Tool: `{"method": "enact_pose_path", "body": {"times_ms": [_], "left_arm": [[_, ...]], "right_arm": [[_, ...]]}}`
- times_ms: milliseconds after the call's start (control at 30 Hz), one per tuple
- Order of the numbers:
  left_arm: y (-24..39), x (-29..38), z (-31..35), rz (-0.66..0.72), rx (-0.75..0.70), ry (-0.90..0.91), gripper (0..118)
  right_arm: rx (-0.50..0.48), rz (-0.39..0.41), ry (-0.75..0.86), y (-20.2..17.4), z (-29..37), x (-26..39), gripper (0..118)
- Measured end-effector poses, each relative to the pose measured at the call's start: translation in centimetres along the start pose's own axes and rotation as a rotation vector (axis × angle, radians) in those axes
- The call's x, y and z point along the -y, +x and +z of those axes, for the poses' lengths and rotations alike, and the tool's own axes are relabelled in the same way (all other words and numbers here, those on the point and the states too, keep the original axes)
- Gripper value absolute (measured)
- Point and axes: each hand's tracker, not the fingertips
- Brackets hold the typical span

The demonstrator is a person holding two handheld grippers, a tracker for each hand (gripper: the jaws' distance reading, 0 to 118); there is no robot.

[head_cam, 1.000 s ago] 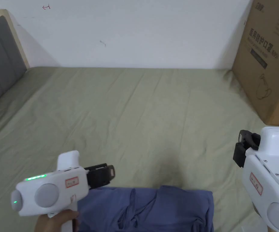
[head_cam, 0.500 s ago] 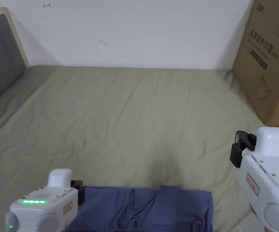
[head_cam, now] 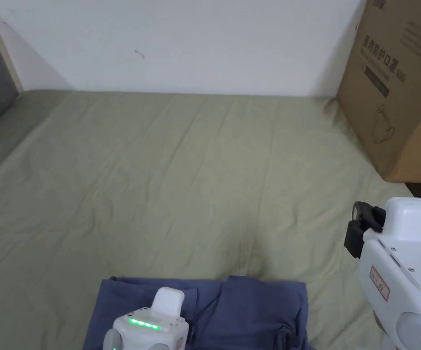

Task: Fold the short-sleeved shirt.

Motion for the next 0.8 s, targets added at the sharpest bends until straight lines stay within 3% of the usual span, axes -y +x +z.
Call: {"method": "enact_pose_path", "body": {"times_ms": [67,233,367,533,700,767,800], "left_arm": [[0.6,0.2,0.2,-0.063,-0.049,0.038,0],[-0.6,-0.5,1.5,-0.015,-0.005,0.035,0],[-2.5,-2.6,5.7,0.087,0.067,0.161,0],[-7.0,-5.3,11.0,0.088,0.102,0.243,0],[-13.5,-5.8,13.1,0.277,0.19,0.191,0],[-15.9,-5.1,13.2,0.327,0.195,0.166,11],[-16.9,-4.9,12.8,0.361,0.205,0.15,32]], "right_arm": [[0.004,0.001,-0.003,0.2,0.1,0.1,0],[0.01,0.004,-0.006,0.5,0.3,0.1,0],[0.002,0.006,-0.001,0.2,0.5,-0.3,0],[-0.018,0.008,0.023,-0.8,0.6,-1.0,0],[-0.042,0.008,0.038,-2.0,0.4,-1.5,0],[-0.05,0.012,0.038,-2.5,0.3,-1.5,0],[-0.053,0.014,0.036,-2.7,0.2,-1.4,0]]}}
